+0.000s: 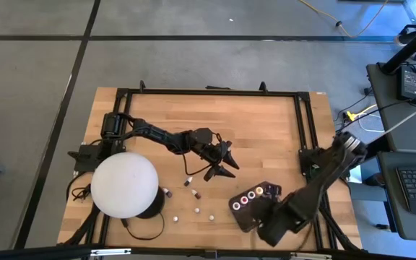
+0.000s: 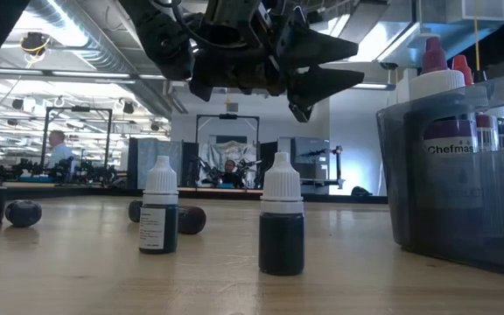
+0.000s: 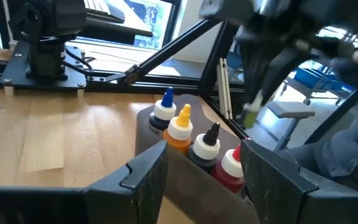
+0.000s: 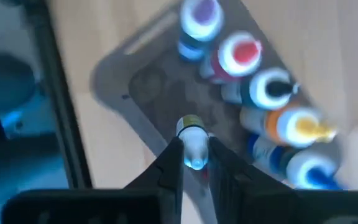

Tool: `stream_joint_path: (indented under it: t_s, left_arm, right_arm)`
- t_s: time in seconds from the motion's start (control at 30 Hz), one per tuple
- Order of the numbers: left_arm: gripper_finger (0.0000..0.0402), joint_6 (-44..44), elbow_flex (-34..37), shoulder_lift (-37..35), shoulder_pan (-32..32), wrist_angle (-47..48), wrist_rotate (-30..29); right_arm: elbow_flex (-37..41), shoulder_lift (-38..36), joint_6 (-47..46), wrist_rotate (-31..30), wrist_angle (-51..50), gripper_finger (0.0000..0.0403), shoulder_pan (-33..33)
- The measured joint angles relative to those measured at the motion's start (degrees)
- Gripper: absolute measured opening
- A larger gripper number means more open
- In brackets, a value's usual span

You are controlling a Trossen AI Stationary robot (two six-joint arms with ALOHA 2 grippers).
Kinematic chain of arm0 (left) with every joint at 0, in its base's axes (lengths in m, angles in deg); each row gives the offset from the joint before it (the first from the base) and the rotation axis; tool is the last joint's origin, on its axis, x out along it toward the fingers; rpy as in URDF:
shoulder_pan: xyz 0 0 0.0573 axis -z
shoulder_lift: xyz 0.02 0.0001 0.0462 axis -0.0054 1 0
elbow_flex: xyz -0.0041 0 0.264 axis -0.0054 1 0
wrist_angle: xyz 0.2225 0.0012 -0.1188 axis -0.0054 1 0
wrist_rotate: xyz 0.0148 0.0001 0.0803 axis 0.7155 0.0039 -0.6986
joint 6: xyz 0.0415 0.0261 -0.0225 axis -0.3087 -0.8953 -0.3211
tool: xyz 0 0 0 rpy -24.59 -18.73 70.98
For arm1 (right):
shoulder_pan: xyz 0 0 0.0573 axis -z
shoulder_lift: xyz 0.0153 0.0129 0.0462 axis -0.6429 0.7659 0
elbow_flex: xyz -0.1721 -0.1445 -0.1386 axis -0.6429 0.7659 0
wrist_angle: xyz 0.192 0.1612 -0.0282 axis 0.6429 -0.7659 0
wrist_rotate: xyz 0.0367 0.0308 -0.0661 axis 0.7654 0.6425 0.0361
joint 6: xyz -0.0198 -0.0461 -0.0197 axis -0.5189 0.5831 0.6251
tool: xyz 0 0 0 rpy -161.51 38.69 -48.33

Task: Pick & Place food coloring
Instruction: Put the small green food coloring bottle into the bin

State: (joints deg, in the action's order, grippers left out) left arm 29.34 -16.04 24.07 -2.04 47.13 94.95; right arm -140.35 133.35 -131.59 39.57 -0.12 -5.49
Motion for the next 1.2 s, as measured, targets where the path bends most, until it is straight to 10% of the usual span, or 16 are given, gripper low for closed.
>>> stream_joint_path:
  t_s: [0.47, 1.2]
  left_arm:
    - [0.0197, 0.0, 0.0, 0.0, 0.1, 0.7, 0.0]
    - [0.0192, -0.2, 0.0, 0.1, 0.1, 2.1, 0.0]
  right_arm:
    - [0.0, 6.6, -26.2, 4.0, 4.1, 0.0063, 0.7]
    - [0.8, 11.6, -26.5, 3.2, 7.5, 0.0065, 2.6]
